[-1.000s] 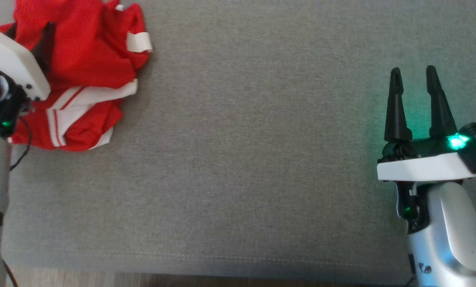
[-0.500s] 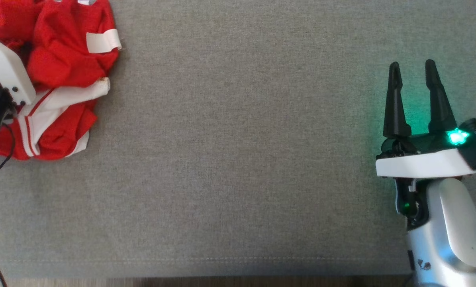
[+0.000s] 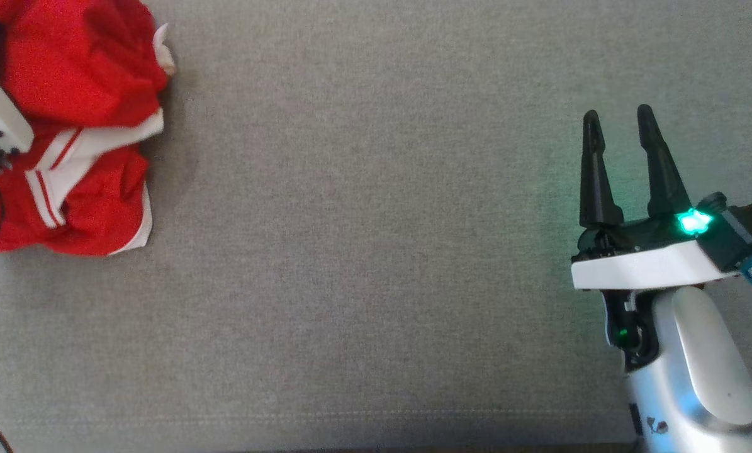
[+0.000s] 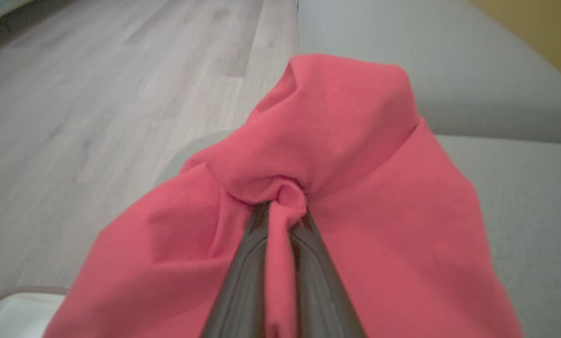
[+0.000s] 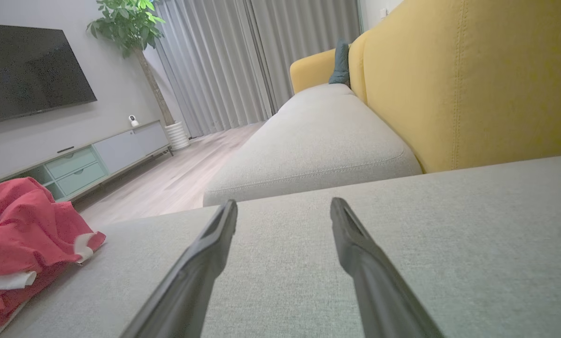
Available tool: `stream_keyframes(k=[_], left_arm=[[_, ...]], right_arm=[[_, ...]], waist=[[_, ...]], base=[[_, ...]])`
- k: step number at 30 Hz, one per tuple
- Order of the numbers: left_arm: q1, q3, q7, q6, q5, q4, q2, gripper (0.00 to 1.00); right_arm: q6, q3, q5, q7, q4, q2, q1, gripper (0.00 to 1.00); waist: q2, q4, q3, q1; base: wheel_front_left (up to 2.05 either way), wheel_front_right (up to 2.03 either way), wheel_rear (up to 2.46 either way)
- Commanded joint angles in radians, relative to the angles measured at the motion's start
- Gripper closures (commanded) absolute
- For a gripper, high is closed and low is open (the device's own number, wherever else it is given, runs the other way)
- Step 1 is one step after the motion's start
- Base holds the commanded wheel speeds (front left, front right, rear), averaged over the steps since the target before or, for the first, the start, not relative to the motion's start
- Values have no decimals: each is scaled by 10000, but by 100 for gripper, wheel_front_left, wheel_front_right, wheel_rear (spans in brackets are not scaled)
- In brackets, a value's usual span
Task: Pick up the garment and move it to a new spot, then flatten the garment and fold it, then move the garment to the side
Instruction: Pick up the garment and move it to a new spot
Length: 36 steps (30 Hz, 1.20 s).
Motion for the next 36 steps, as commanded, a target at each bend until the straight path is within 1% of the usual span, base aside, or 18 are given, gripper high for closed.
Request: stream_keyframes(k=[1,5,8,14,20,24,28,31,36], left_arm=[[-698,417,-304,14,-1,-340,729,100],[-727,461,-1200,43,69,-672,646,100],[-728,483,-1671,153,118,-1139,560,100],[-678,463,-1977,571,252,-2602,438,100],[-277,350,-1644,1079,294,-4426,370,100],[91,185,-1252,1517,496,-5494,499,100],[385,271,-1025,2002,577,-6256,688,100],[581,306,-873,2140,532,-6635,799,100],[759,240,-664,2171,395,-7145,758,100]], right_arm=[[-7,202,73,-63,-260,-14,154,0],[-7,76,187,-63,-95,-14,375,0],[-7,15,248,-63,-10,-14,554,0],[-7,-138,337,-63,159,-14,909,0],[-7,-42,459,-63,184,-14,1024,0],[-7,36,546,-63,181,-14,1055,0],[-7,-2,581,-63,145,-14,1040,0],[-7,-65,596,-63,133,-14,1020,0],[-7,-111,599,-63,133,-14,998,0]], waist=[[0,-43,-304,0],[0,-13,-977,0],[0,37,-1489,0],[0,158,-2243,0],[0,5,-2603,0],[0,-228,-2708,0],[0,-431,-2672,0],[0,-509,-2639,0],[0,-574,-2610,0]], base=[[0,0,0],[0,0,0],[0,0,0],[0,0,0],[0,0,0],[0,0,0],[0,0,0],[0,0,0],[0,0,0]])
